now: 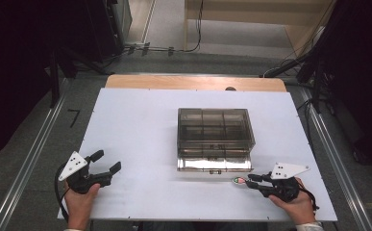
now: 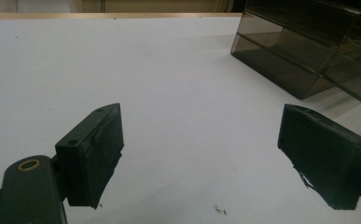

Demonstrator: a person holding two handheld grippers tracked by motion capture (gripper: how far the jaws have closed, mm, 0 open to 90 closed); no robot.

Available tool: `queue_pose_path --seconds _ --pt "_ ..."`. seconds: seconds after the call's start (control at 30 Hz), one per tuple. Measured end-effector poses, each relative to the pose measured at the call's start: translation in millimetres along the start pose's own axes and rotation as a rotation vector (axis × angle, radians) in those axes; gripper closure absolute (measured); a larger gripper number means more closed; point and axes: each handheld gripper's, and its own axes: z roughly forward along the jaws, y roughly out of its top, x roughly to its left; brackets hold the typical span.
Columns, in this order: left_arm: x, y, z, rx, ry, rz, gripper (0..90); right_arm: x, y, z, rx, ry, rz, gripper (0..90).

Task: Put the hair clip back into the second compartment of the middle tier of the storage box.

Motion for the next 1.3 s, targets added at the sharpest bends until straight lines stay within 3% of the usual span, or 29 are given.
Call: queue_pose_path --seconds 1.3 --pt "1.1 -0.1 -0.4 -0.001 0.0 -0.006 14.8 13.9 16.8 -8.7 -0.087 0.043 -0.055 69.4"
